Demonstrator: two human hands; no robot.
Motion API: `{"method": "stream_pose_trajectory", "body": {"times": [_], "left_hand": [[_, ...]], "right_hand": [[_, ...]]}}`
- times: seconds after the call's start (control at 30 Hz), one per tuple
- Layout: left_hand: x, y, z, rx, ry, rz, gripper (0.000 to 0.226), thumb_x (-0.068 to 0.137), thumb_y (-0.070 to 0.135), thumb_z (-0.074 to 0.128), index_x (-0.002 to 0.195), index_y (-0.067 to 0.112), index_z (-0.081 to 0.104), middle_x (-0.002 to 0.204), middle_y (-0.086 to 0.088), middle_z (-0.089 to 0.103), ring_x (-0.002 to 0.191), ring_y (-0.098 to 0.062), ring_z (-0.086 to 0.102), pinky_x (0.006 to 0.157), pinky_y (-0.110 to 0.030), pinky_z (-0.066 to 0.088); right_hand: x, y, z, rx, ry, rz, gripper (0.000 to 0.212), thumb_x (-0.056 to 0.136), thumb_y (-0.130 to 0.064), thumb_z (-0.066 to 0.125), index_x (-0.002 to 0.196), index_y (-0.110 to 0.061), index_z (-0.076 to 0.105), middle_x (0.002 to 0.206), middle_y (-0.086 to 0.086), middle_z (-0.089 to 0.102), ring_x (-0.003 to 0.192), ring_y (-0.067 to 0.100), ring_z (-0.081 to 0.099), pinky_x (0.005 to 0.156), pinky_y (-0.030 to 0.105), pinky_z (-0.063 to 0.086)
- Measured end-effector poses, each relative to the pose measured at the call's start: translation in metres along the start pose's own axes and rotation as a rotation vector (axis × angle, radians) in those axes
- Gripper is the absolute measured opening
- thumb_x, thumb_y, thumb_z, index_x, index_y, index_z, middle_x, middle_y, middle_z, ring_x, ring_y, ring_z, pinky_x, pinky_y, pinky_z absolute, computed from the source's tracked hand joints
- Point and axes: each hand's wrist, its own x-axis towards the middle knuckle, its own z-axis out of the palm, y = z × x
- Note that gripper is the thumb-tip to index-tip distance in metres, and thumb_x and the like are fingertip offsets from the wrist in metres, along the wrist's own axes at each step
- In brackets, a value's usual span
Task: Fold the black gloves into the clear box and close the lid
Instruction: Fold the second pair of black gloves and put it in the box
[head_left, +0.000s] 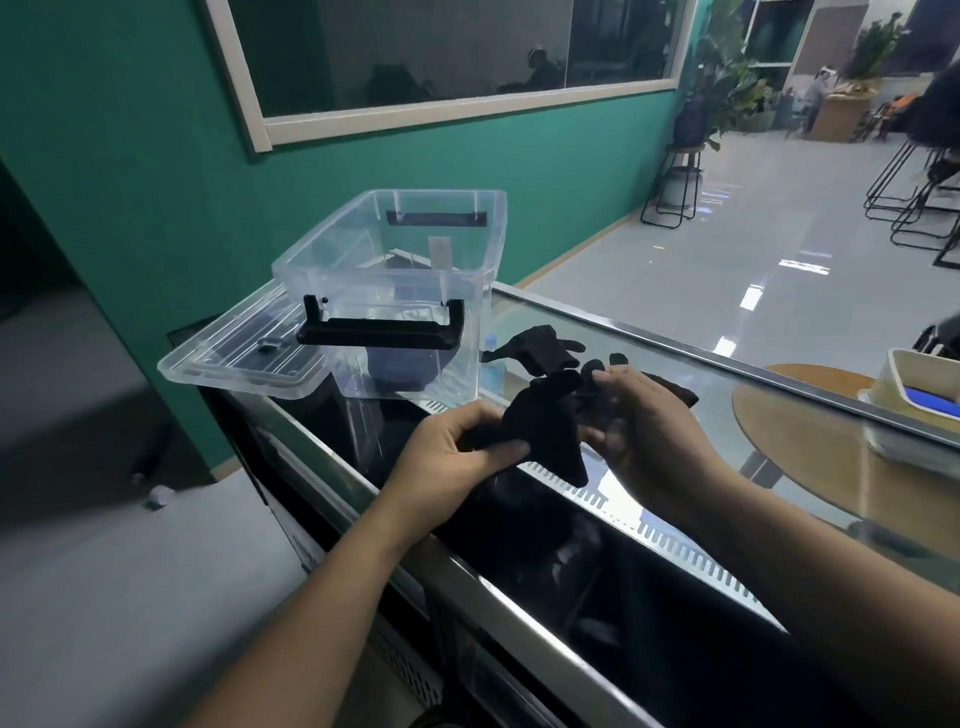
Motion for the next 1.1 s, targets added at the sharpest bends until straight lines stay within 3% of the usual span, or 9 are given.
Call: {"method": "stream_pose_trajectory", "body": {"times": [0.17, 0.27, 0.47, 0.6, 0.7, 0.77, 0.9, 1.0, 1.1], "left_hand": [[-0.011, -0.002, -0.004, -0.190, 0.209, -0.044, 0.027, 0.088, 0.005, 0.087, 0.108, 0.012, 0.071, 0.097, -0.003, 0.084, 0.088, -0.019, 0.082, 0.079, -0.031, 0.064], [-0.016, -0.003, -0.009, -0.190, 0.271, -0.040, 0.026, 0.088, 0.013, 0.088, 0.098, 0.017, 0.064, 0.093, -0.004, 0.081, 0.086, -0.022, 0.079, 0.080, -0.043, 0.066], [-0.018, 0.016, -0.016, -0.255, 0.345, -0.044, 0.018, 0.093, 0.017, 0.084, 0.097, 0.018, 0.067, 0.084, 0.000, 0.079, 0.078, -0.021, 0.076, 0.077, -0.043, 0.065], [-0.012, 0.029, -0.020, -0.282, 0.370, -0.022, 0.019, 0.094, 0.011, 0.082, 0.099, 0.018, 0.065, 0.080, 0.008, 0.077, 0.077, -0.011, 0.075, 0.073, -0.031, 0.061], [-0.010, 0.032, -0.017, -0.327, 0.381, -0.032, 0.027, 0.093, 0.009, 0.084, 0.111, 0.016, 0.066, 0.093, 0.003, 0.078, 0.087, -0.017, 0.079, 0.085, -0.041, 0.066], [-0.011, 0.035, -0.012, -0.345, 0.372, -0.039, 0.035, 0.093, 0.007, 0.083, 0.121, 0.017, 0.065, 0.102, -0.001, 0.077, 0.091, -0.018, 0.079, 0.090, -0.044, 0.067], [-0.023, 0.036, -0.005, -0.377, 0.281, -0.069, 0.034, 0.098, 0.001, 0.075, 0.126, 0.020, 0.068, 0.094, -0.001, 0.079, 0.088, -0.021, 0.079, 0.081, -0.037, 0.066], [-0.033, 0.033, -0.002, -0.340, 0.206, -0.135, 0.024, 0.099, 0.001, 0.073, 0.116, 0.017, 0.076, 0.110, -0.018, 0.077, 0.097, -0.031, 0.079, 0.078, -0.038, 0.066], [-0.044, 0.028, -0.001, -0.220, 0.127, -0.200, 0.015, 0.098, 0.006, 0.077, 0.106, 0.018, 0.081, 0.104, -0.007, 0.079, 0.098, -0.021, 0.078, 0.072, -0.030, 0.064]], "right_hand": [[0.002, 0.006, -0.003, -0.026, 0.036, 0.000, 0.006, 0.108, -0.008, 0.056, 0.111, -0.005, 0.059, 0.108, 0.026, 0.073, 0.090, 0.034, 0.067, 0.077, 0.037, 0.056], [0.000, 0.008, -0.002, -0.052, 0.043, -0.007, 0.006, 0.109, -0.007, 0.055, 0.111, -0.004, 0.061, 0.104, 0.024, 0.074, 0.087, 0.032, 0.072, 0.076, 0.036, 0.057], [-0.004, 0.013, 0.000, -0.202, 0.095, -0.063, 0.009, 0.107, -0.005, 0.058, 0.112, -0.002, 0.065, 0.092, 0.017, 0.072, 0.085, 0.030, 0.070, 0.074, 0.037, 0.058], [-0.014, 0.012, 0.009, -0.278, -0.046, -0.088, 0.023, 0.109, -0.016, 0.058, 0.094, 0.000, 0.064, 0.076, 0.020, 0.063, 0.067, 0.032, 0.059, 0.062, 0.037, 0.051], [-0.027, 0.010, 0.021, -0.339, -0.217, -0.025, 0.041, 0.109, -0.029, 0.056, 0.090, 0.005, 0.067, 0.076, 0.030, 0.065, 0.062, 0.033, 0.063, 0.059, 0.037, 0.052], [-0.034, 0.012, 0.027, -0.350, -0.314, 0.071, 0.050, 0.106, -0.040, 0.055, 0.093, 0.006, 0.071, 0.086, 0.034, 0.072, 0.070, 0.037, 0.071, 0.064, 0.038, 0.056], [-0.038, 0.023, 0.032, -0.331, -0.385, 0.209, 0.059, 0.106, -0.049, 0.051, 0.120, 0.005, 0.070, 0.119, 0.032, 0.076, 0.113, 0.044, 0.076, 0.093, 0.044, 0.059], [-0.031, 0.031, 0.027, -0.240, -0.374, 0.248, 0.064, 0.108, -0.053, 0.049, 0.145, -0.003, 0.061, 0.141, 0.027, 0.068, 0.137, 0.047, 0.061, 0.115, 0.053, 0.048], [-0.029, 0.032, 0.021, -0.153, -0.375, 0.285, 0.061, 0.112, -0.052, 0.041, 0.151, -0.008, 0.058, 0.150, 0.025, 0.063, 0.143, 0.045, 0.056, 0.128, 0.061, 0.034]]}}
